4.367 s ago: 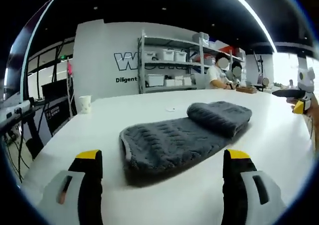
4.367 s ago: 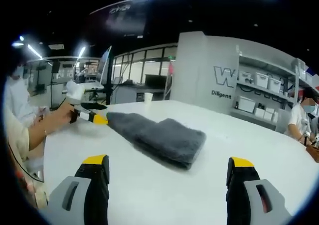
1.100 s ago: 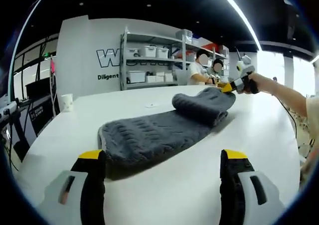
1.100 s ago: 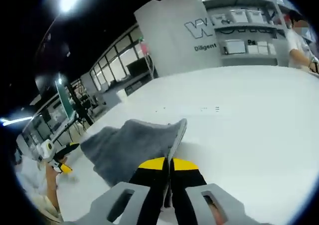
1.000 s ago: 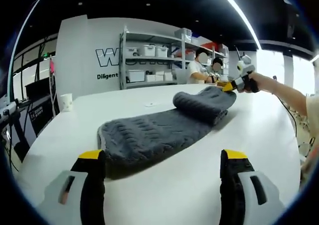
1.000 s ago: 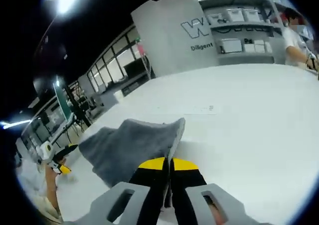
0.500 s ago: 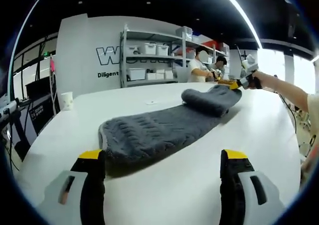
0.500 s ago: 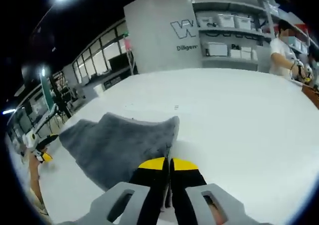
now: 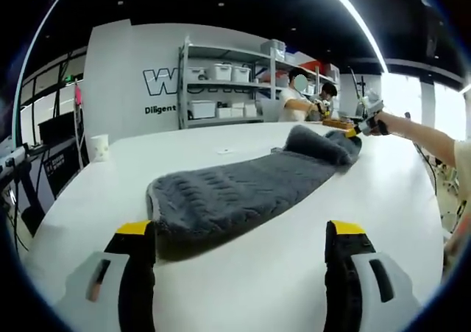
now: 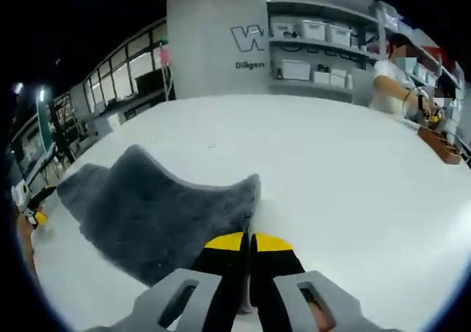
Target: Open the folded towel by lifting each exposed corner and separating the folded layers until the towel lies flat within the target outline without major curled edges
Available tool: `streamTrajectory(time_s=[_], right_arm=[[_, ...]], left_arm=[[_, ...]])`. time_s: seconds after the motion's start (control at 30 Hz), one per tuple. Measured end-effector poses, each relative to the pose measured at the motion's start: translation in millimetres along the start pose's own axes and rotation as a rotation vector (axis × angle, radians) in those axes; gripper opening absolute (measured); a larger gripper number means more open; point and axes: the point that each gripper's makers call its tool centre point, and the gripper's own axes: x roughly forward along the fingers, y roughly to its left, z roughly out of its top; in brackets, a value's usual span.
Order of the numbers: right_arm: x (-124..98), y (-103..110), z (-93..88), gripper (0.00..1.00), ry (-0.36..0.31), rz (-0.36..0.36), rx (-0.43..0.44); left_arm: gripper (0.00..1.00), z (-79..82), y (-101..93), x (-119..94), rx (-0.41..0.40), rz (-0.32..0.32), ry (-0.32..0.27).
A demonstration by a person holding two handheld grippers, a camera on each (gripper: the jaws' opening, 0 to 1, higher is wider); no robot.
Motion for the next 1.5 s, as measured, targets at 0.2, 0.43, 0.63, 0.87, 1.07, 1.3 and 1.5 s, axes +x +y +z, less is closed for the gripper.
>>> streamTrajectory(time_s=[0.2, 0.43, 0.63, 0.87, 1.07, 1.3, 1.5], right_arm=[[-6, -35, -6.4, 0.00, 0.007, -0.065, 0.017], [-9, -60, -11.4, 0.00, -0.009, -0.125, 0.059], [-14, -79, -12.9, 0.00, -0.004, -0.193, 0.042], [-14, -96, -13.3, 0.00, -0.026, -0.252, 0.048], [-7, -109, -22.1, 0.00, -0.010, -0.309, 0.015], [-4, -121, -19.5, 0.00, -0.023, -0.375, -0.064], [-7, -138, -33.6, 0.00, 0.041, -0.439, -0.109]], left_arm=[[0.95, -2.6, 0.6, 1, 0.002, 0.003, 0.012], [0.94, -3.5, 1.2, 1, 0.001, 0.005, 0.016], [0.94, -3.8, 1.3, 1, -0.002, 0.007, 0.015], [0.94, -1.8, 1.9, 1, -0.005, 0.005, 0.007], [0.94, -2.4, 2.9, 1, -0.006, 0.009, 0.008], [0.93, -2.3, 3.1, 1, -0.010, 0.009, 0.007], [0.93, -3.5, 4.0, 1, -0.010, 0.013, 0.012]])
